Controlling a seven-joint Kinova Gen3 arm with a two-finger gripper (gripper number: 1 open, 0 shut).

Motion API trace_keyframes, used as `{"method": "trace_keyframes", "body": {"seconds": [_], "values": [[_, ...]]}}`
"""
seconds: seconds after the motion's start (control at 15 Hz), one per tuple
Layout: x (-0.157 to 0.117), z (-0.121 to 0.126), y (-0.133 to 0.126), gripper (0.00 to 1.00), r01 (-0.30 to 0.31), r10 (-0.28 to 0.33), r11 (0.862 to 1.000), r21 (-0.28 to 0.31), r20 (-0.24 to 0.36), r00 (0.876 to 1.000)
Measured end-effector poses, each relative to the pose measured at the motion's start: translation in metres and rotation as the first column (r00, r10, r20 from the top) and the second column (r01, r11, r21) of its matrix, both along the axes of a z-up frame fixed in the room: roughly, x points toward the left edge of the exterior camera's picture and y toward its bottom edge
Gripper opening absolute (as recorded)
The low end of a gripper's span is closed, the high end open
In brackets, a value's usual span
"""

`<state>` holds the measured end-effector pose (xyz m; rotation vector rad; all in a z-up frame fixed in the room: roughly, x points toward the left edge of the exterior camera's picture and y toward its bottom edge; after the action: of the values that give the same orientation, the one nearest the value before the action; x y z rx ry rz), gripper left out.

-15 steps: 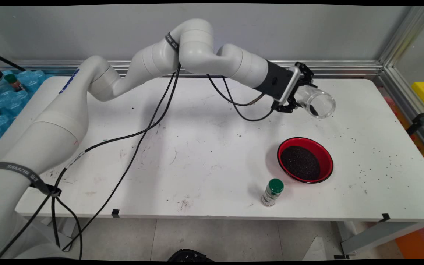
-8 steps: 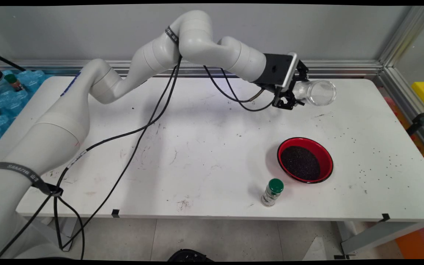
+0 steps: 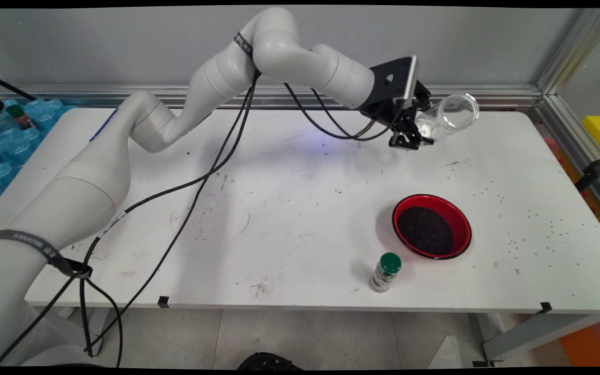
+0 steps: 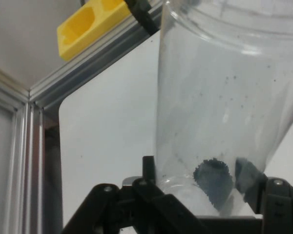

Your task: Pour the black seasoning powder in the red bowl

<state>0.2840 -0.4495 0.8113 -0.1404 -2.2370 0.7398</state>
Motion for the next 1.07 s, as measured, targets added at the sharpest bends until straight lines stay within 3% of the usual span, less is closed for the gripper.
{"method": "trace_keyframes", "body": {"seconds": [0.4,1.07], "values": [[0.004,-0.004,-0.015,0.00,-0.093,0.108,0.985,0.144,-0.104,0.989],[0.004,-0.023,-0.036,0.00,-0.170,0.249,0.927,0.334,-0.212,0.945]]}}
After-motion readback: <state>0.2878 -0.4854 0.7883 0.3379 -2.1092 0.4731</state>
